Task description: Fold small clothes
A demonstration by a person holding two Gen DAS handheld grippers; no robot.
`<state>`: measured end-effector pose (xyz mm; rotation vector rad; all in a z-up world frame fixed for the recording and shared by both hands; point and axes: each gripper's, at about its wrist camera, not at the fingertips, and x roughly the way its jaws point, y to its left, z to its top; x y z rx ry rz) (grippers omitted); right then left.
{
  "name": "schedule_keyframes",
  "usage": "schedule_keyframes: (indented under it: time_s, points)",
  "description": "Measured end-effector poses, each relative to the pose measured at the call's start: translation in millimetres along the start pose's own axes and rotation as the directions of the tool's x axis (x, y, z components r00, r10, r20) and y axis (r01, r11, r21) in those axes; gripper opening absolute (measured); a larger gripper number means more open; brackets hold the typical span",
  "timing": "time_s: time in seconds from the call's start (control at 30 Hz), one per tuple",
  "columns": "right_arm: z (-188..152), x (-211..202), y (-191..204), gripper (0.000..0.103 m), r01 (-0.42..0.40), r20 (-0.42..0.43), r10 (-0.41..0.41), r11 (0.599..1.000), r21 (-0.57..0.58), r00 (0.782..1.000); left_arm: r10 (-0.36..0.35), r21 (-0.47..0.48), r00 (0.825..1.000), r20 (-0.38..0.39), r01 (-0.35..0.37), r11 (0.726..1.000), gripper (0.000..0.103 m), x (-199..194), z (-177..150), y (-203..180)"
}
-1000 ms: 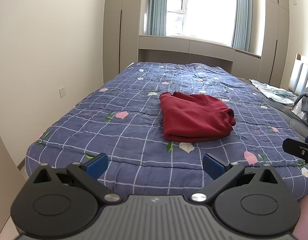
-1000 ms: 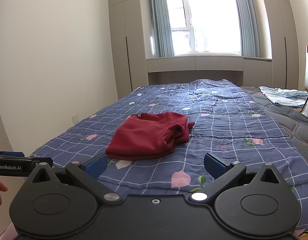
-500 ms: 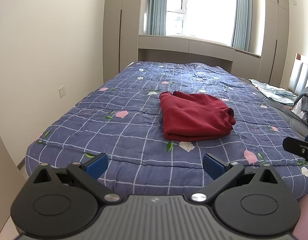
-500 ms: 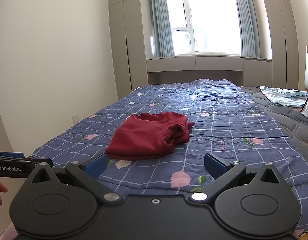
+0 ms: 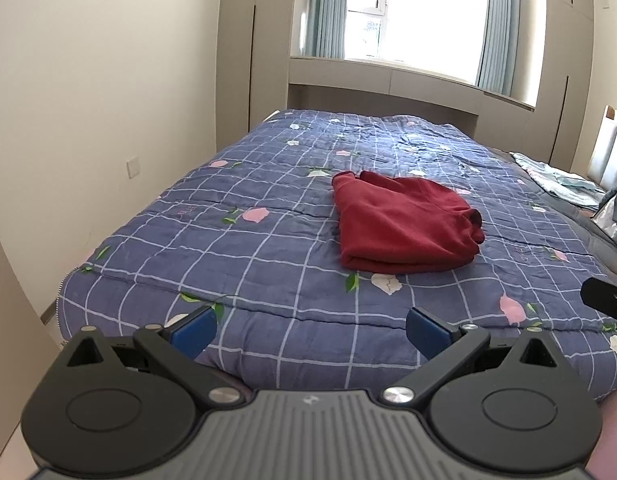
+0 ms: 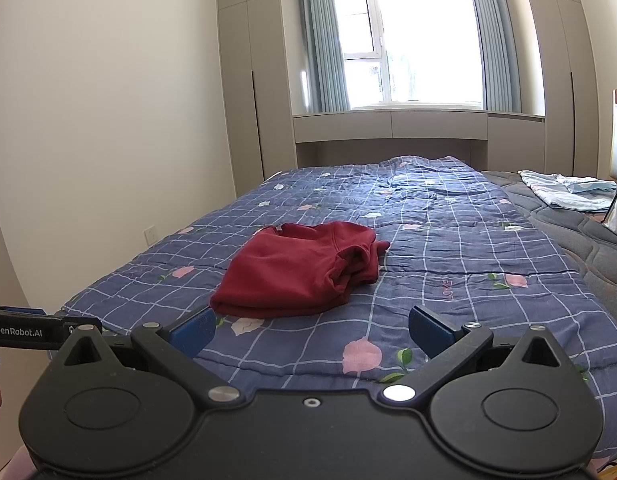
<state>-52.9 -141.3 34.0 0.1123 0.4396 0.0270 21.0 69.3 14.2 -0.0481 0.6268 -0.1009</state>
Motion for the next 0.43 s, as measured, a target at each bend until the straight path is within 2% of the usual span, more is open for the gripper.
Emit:
schedule_keyframes:
  time_s: [0.43]
  points:
    - [-0.7, 0.2, -1.0, 0.102, -0.003, -0.001, 0.003, 1.0, -0.004, 1.0, -0.004, 0.003, 1.0, -0.006, 0.004, 1.0, 0.103, 0.2, 1.6, -0.5]
